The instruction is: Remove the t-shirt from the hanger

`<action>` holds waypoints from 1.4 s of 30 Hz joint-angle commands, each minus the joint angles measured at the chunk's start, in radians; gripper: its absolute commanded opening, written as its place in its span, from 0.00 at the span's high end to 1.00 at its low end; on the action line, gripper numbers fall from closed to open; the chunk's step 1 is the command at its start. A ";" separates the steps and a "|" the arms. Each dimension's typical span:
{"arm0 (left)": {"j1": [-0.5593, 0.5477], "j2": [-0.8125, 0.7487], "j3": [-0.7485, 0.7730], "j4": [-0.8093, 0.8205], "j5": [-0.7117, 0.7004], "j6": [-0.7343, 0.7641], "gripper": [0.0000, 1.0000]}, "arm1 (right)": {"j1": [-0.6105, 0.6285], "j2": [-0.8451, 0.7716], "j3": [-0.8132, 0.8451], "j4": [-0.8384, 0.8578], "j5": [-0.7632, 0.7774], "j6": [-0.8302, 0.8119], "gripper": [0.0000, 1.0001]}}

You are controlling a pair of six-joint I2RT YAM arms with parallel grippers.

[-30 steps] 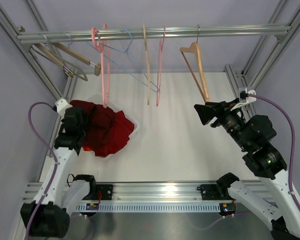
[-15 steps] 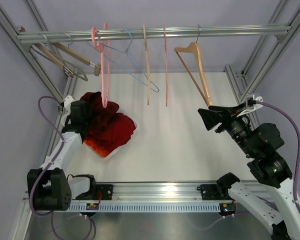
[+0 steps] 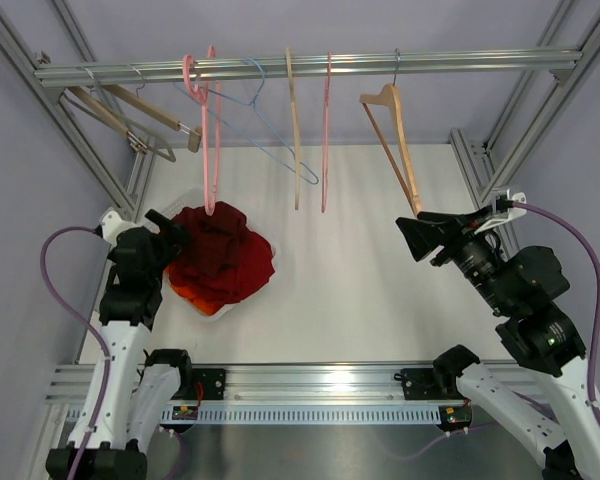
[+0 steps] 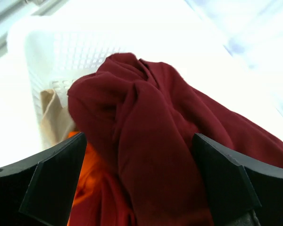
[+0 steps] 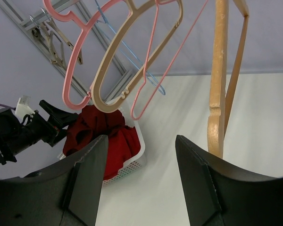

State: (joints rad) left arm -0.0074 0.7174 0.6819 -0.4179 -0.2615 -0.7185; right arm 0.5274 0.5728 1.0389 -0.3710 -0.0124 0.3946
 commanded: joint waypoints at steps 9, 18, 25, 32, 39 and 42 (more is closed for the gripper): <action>-0.003 -0.268 0.247 -0.127 0.060 0.182 0.01 | -0.004 0.042 0.150 -0.043 -0.038 0.001 0.29; -0.051 -0.342 0.390 -0.174 0.299 0.307 0.01 | -0.004 -0.020 0.271 -0.132 0.118 -0.034 0.00; -0.244 -0.326 0.470 -0.211 0.605 0.462 0.01 | -0.004 -0.171 0.262 -0.229 0.345 -0.051 0.01; -0.266 -0.437 0.455 -0.234 0.619 0.488 0.01 | -0.003 -0.330 0.126 -0.272 0.456 -0.045 0.01; -0.266 -0.486 0.415 -0.231 0.547 0.491 0.01 | -0.003 -0.450 -0.006 -0.194 0.436 0.003 0.01; -0.266 -0.486 0.433 -0.231 0.486 0.472 0.01 | -0.004 -0.464 -0.030 -0.143 0.437 -0.009 0.01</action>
